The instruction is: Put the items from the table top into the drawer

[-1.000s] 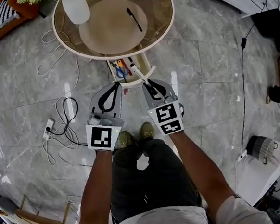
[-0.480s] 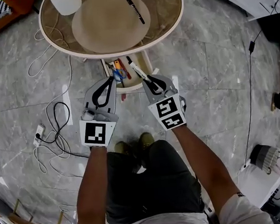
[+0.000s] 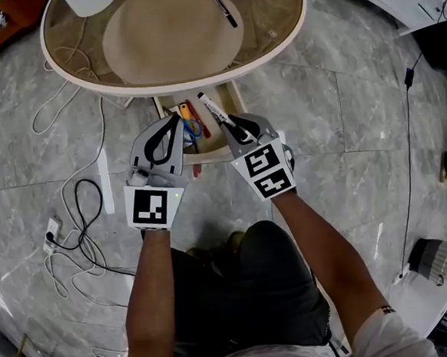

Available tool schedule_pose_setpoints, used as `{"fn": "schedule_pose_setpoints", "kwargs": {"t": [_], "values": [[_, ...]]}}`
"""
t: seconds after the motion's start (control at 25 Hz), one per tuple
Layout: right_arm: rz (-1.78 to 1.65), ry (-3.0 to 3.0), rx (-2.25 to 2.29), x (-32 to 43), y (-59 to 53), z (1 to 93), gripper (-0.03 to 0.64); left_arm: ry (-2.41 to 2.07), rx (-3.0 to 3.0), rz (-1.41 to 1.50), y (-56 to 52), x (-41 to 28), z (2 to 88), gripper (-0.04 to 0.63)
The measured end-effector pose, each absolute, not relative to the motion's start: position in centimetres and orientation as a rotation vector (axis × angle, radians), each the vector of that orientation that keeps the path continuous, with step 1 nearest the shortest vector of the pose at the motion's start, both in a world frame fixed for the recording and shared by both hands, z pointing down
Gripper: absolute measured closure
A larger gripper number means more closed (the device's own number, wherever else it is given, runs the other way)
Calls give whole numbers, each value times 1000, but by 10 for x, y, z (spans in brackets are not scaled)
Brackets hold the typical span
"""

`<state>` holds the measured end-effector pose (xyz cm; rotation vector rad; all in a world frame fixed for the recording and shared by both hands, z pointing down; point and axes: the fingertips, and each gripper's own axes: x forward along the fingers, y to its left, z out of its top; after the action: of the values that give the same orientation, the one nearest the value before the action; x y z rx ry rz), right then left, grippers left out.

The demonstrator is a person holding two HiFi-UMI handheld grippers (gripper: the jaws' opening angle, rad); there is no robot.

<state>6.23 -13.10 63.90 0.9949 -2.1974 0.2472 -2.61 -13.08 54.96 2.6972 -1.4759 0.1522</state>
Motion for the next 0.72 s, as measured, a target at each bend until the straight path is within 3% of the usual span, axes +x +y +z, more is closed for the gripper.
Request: {"fn": "schedule_pose_setpoints", "kwargs": {"t": [0.52, 0.72], "values": [[286, -2106, 860, 54, -149, 729, 551, -1492, 2764, 39, -162, -24, 597, 597], [329, -2049, 819, 53, -160, 750, 549, -1468, 2827, 133, -166, -20, 624, 597]]}}
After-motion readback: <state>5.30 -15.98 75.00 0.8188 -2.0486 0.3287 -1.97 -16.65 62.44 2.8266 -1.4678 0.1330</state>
